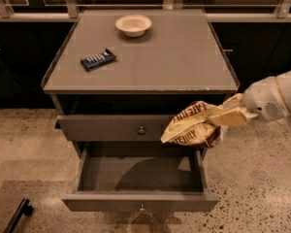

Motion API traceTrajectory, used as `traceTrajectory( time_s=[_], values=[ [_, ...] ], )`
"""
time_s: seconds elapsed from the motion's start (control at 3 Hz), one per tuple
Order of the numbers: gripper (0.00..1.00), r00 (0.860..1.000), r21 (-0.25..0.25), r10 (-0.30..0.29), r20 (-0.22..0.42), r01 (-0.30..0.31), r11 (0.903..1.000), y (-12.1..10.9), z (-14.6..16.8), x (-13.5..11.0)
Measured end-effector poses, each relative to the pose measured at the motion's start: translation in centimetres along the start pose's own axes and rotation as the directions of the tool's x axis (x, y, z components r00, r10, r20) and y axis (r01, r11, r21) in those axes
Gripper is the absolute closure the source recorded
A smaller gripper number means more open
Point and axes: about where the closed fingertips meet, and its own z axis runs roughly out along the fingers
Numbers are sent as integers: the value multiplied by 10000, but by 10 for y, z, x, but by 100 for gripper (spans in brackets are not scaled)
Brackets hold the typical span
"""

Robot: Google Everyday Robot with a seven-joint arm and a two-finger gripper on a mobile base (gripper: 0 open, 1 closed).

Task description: Pick brown chip bag from middle drawer and place on counter

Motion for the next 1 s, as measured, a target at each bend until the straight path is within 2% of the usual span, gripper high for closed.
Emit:
traceTrajectory(
  time_s=[0.33,0.67,1.0],
  values=[
    [100,9979,-642,631,-138,-638,9959,-33,39,13],
    [100,9913,-1175,1279,-317,-1307,9844,-47,72,29],
    [100,9828,-1447,1791,-443,-1837,9723,-49,91,41]
  ],
)
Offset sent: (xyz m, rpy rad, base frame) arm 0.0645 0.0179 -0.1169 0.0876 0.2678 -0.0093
